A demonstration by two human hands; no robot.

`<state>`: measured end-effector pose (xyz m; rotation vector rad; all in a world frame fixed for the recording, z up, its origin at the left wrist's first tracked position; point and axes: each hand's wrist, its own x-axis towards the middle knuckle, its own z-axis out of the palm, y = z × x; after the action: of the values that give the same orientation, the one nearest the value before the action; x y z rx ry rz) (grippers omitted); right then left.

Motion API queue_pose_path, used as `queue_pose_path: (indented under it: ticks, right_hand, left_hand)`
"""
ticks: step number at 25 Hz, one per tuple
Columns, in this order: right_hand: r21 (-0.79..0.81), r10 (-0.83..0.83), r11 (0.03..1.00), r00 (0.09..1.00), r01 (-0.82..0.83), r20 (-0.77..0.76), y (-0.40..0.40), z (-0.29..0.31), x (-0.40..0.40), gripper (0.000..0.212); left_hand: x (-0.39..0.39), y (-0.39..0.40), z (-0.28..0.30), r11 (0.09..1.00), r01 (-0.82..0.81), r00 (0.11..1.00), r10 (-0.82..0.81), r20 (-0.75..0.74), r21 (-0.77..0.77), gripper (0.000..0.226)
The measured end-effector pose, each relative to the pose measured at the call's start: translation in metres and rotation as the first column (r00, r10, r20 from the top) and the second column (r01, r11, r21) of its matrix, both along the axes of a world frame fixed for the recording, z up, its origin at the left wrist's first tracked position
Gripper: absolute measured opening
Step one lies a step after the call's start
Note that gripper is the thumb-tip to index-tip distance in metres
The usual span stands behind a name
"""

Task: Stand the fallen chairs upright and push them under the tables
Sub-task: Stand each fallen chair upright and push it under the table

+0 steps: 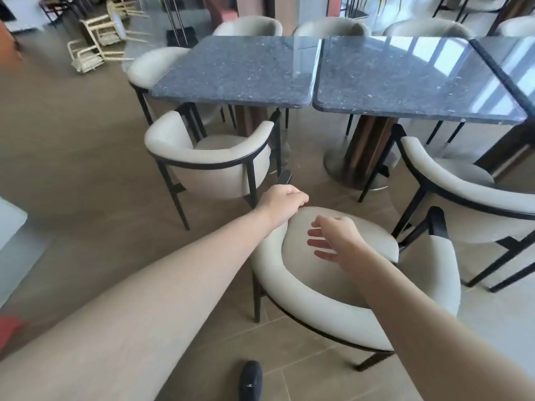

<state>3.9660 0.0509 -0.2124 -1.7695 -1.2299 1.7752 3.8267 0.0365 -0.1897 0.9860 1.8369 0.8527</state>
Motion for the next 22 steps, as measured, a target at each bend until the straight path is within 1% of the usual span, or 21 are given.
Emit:
queue_pose_path:
  ticks: [2, 5, 8, 10, 14, 19, 21, 22]
  right_hand:
    - [0.011, 0.021, 1.000, 0.999, -0.021, -0.042, -0.007, 0.021, -0.026, 0.019]
    - [0.032, 0.063, 0.998, 0.997, -0.061, -0.054, -0.015, 0.047, -0.078, 0.019]
    - [0.037, 0.134, 0.990, 0.990, -0.133, -0.045, -0.024, 0.058, -0.135, 0.011]
    - [0.020, 0.153, 0.988, 0.987, -0.152, -0.054, -0.026, 0.059, -0.170, 0.011]
    - [-0.051, 0.091, 0.994, 0.990, -0.096, -0.106, -0.025, 0.049, -0.258, 0.031]
    - [-0.182, -0.057, 0.983, 0.992, 0.036, -0.109, -0.020, 0.036, -0.365, 0.035]
    - [-0.221, -0.114, 0.971, 0.988, 0.090, -0.100, -0.015, 0.030, -0.401, 0.037]
    - [-0.235, -0.130, 0.966, 0.987, 0.105, -0.091, -0.011, 0.027, -0.416, 0.040]
  left_hand:
    - [-0.031, -0.024, 0.017, 0.998, -0.054, 0.998, 0.055, 0.022, -0.034, 0.011]
    - [-0.086, -0.059, 0.036, 0.983, -0.173, 0.981, 0.177, 0.073, -0.062, 0.016]
    - [-0.146, -0.083, 0.043, 0.962, -0.264, 0.959, 0.270, 0.090, -0.071, 0.019]
    - [-0.183, -0.093, 0.043, 0.954, -0.290, 0.948, 0.297, 0.111, -0.078, 0.019]
    - [-0.281, -0.098, 0.043, 0.959, -0.259, 0.955, 0.271, 0.116, -0.112, 0.020]
    - [-0.399, -0.097, 0.039, 0.948, -0.308, 0.943, 0.315, 0.107, -0.075, 0.017]
    - [-0.438, -0.087, 0.034, 0.937, -0.333, 0.929, 0.346, 0.133, -0.109, 0.020]
    - [-0.454, -0.079, 0.031, 0.933, -0.335, 0.925, 0.353, 0.142, -0.133, 0.025]
